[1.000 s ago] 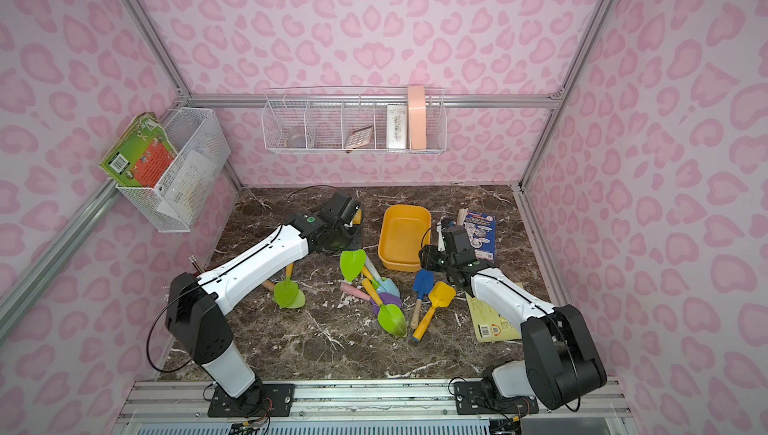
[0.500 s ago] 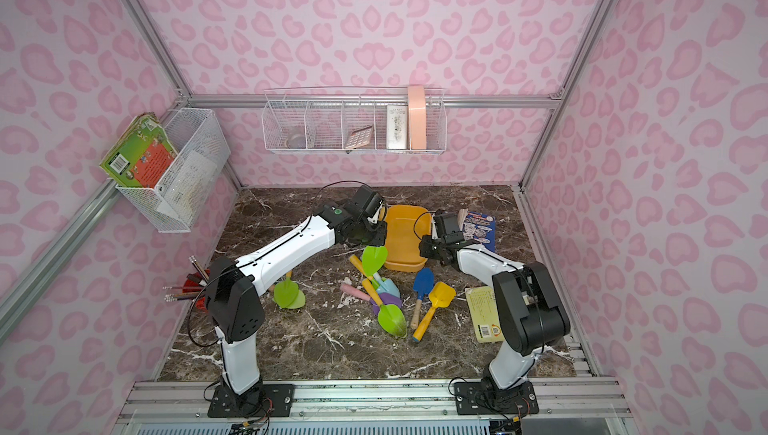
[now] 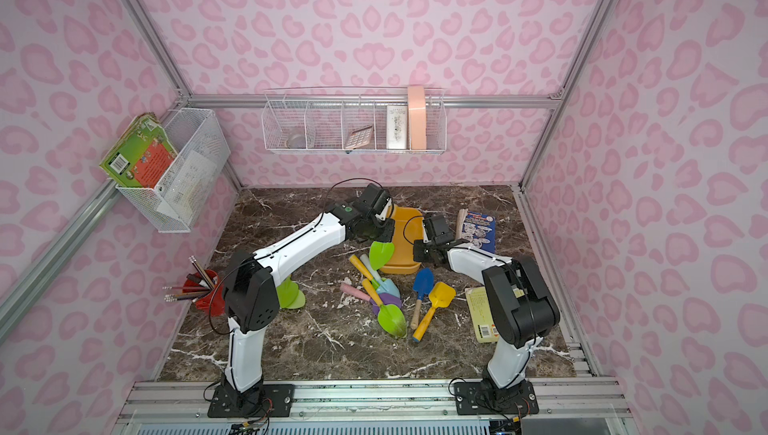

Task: Put the shovel into the storage box
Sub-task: Move the storage box to the center of the board, then place the shovel in the storage box.

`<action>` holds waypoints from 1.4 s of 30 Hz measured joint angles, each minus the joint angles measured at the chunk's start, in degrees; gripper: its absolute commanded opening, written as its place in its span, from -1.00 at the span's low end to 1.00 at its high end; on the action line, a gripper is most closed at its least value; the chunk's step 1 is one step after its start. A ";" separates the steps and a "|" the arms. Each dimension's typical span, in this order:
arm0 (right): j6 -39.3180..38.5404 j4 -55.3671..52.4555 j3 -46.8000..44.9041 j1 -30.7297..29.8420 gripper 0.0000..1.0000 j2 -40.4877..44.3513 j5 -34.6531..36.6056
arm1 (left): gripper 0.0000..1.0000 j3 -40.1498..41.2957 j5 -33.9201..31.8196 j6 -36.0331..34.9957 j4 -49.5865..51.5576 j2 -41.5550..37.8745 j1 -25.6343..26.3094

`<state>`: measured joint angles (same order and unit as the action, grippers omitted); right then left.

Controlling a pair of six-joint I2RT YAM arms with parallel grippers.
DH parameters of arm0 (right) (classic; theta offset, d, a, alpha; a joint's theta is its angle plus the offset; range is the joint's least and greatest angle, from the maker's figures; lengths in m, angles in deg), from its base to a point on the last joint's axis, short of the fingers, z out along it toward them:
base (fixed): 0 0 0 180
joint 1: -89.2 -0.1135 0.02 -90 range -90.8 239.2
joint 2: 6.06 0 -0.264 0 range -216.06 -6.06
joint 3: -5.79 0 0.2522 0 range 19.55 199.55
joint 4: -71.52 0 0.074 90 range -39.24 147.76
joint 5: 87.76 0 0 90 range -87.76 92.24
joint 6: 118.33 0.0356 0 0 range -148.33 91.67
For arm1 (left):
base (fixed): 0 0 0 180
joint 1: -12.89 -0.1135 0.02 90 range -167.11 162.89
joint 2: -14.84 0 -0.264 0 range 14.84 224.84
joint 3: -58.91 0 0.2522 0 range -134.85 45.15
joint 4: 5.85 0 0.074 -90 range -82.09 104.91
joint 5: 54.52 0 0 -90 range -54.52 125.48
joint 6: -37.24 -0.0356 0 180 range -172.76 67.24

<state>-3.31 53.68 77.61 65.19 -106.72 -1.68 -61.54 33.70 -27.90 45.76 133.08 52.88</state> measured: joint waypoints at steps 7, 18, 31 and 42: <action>-0.79 -0.17 -0.02 -0.13 -0.38 0.44 0.22 | -0.90 -4.87 -2.16 -0.83 -1.18 5.31 -0.20; -0.57 -0.22 -1.25 -0.13 -0.18 3.87 -0.20 | -0.88 -16.59 -6.86 1.40 1.40 16.94 -0.87; 1.53 0.72 -4.85 0.81 -0.18 11.02 -1.05 | -0.70 -16.76 -10.08 4.92 2.69 21.38 -1.46; 2.38 0.96 -7.93 1.16 -0.17 15.52 -0.90 | -0.20 -16.96 -10.03 4.76 2.12 21.24 -1.44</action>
<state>-0.93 54.64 69.68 66.35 -91.20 -2.57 -78.51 23.66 -23.14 47.88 154.32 51.43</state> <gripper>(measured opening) 0.414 0.366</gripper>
